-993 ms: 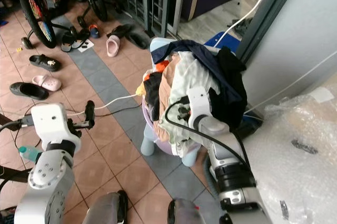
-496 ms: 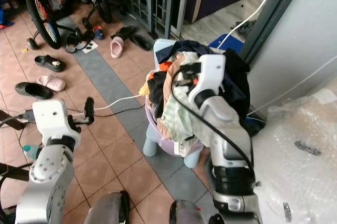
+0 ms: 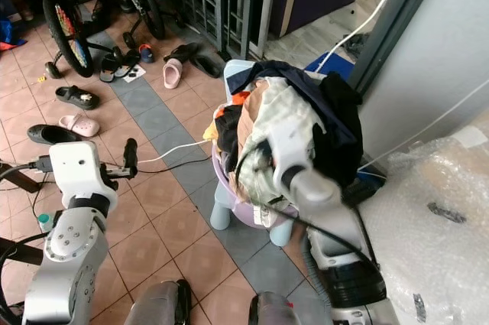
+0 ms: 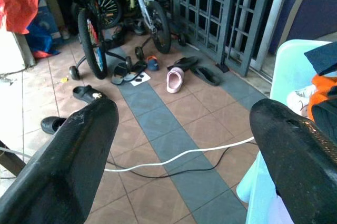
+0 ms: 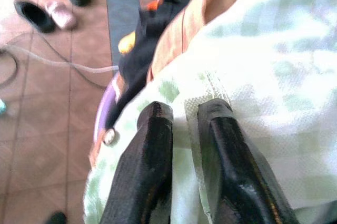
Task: Clothes washing
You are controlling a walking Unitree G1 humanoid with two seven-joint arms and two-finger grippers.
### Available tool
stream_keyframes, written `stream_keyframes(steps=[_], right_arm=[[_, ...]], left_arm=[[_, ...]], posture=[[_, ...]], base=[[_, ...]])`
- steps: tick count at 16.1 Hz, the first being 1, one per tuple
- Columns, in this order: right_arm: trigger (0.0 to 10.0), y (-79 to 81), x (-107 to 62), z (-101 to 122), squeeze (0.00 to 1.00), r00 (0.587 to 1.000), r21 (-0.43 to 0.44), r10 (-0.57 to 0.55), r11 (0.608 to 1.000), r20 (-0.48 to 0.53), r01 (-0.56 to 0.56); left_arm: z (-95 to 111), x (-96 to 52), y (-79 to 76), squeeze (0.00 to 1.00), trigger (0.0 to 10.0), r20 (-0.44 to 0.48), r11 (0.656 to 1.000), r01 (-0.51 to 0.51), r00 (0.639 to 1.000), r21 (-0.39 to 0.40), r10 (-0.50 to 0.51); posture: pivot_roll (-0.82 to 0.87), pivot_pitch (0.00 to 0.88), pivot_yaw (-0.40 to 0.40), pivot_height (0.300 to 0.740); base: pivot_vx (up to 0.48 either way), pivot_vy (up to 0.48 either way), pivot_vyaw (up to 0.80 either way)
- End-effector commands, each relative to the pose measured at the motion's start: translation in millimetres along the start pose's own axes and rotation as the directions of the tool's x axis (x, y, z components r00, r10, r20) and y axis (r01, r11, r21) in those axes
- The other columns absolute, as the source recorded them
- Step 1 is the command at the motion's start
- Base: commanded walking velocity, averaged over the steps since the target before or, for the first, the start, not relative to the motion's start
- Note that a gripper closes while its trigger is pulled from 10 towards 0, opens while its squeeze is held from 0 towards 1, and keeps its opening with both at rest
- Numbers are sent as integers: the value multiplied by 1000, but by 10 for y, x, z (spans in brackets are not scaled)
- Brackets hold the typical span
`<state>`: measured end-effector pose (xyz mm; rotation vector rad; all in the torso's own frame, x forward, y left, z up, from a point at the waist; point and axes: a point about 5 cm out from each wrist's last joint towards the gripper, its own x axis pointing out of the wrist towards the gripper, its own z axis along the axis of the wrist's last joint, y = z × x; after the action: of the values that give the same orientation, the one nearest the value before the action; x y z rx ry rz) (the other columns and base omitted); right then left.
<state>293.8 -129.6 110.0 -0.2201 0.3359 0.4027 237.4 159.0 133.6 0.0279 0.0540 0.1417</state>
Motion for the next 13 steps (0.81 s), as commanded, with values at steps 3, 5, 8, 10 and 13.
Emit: stream_keyframes(steps=[3, 5, 8, 10, 13], right_arm=[[10000, -71, 32, 43, 1000, 1000, -48, -22, 999, 20, 23], [10000, -185, -11, 153, 1000, 988, -66, -115, 990, 100, 122], [10000, -208, -14, 348, 1000, 970, -105, -137, 981, 200, 161], [10000, -272, 11, 209, 1000, 977, -79, -181, 978, 117, 191], [10000, -182, 71, -40, 1000, 992, -107, -123, 987, -25, 120]], left_arm=[[-32, 39, 27, 0, 10000, -15, 999, 19, 1000, 27, -19], [24, 39, 12, 0, 10000, 0, 999, 26, 1000, 28, -26], [-16, 44, 40, 0, 10000, -5, 999, 32, 999, 38, -32], [2, 35, 29, 0, 10000, -4, 999, 24, 1000, 26, -24], [-3, 65, 29, 0, 10000, -7, 999, 43, 999, 34, -42]], posture=[[69, 72, 30, 740], [75, 62, 32, 740], [70, 62, 23, 740], [79, 56, 16, 740], [64, 74, 19, 740]], base=[[0, 0, 0], [0, 0, 0], [0, 0, 0], [0, 0, 0], [0, 0, 0]])
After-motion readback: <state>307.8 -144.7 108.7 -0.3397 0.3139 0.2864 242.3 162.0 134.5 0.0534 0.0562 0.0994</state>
